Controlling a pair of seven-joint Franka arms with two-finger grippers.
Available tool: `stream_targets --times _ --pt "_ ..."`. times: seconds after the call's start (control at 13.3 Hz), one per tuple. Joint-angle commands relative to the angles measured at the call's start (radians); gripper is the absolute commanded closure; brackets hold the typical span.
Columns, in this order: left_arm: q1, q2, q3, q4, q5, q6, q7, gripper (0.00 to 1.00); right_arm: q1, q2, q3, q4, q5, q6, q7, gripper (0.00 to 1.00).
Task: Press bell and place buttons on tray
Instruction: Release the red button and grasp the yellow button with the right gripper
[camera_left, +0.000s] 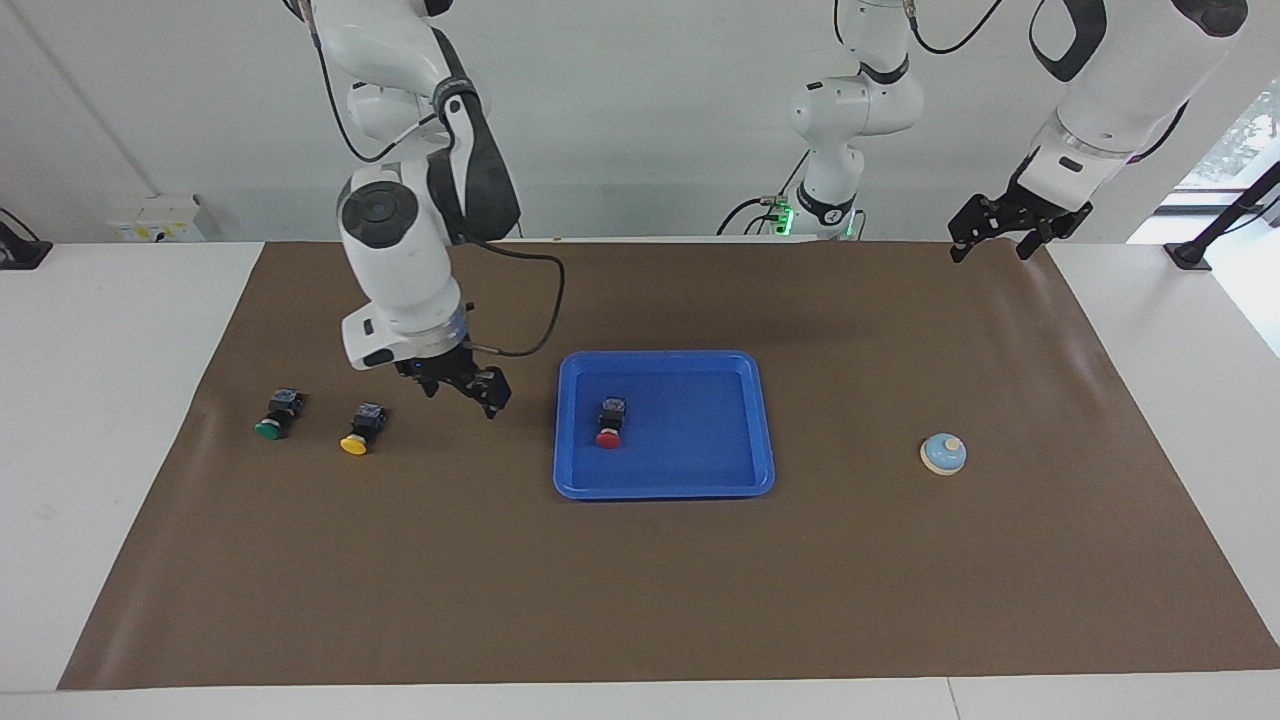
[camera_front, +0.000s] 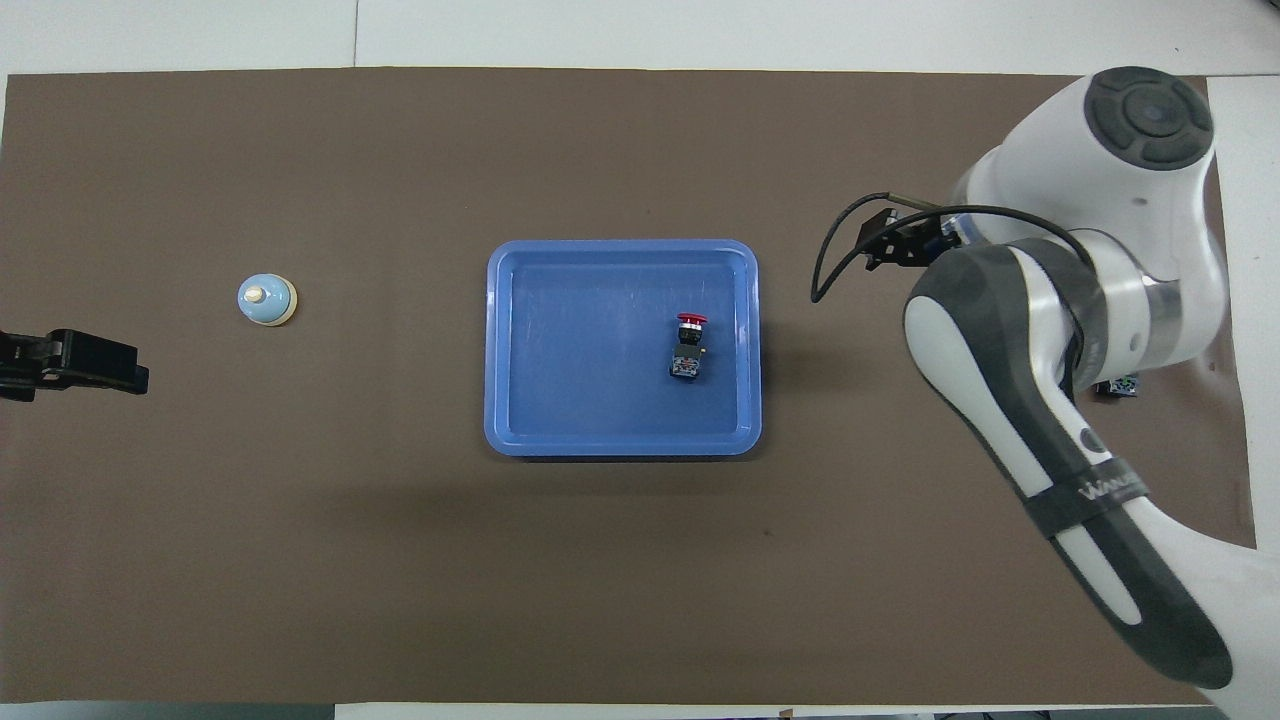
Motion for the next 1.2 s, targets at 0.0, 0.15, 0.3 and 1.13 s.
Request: stream_targets --times 0.0,0.15,0.3,1.13 --pt "0.003 -0.001 0.001 0.007 -0.004 -0.012 0.001 0.00 -0.107 -0.030 0.007 -0.077 -0.005 0.010 -0.161 0.00" --pt "0.003 -0.001 0.001 0.007 -0.004 -0.014 0.001 0.00 -0.167 -0.059 0.005 -0.165 -0.008 0.062 -0.212 0.00" --pt "0.003 -0.001 0.001 0.007 -0.004 -0.014 0.001 0.00 -0.210 -0.103 0.005 -0.322 -0.008 0.227 -0.272 0.00" --pt "0.003 -0.001 0.001 0.007 -0.004 -0.014 0.001 0.00 -0.269 -0.070 0.007 -0.555 -0.008 0.587 -0.318 0.00"
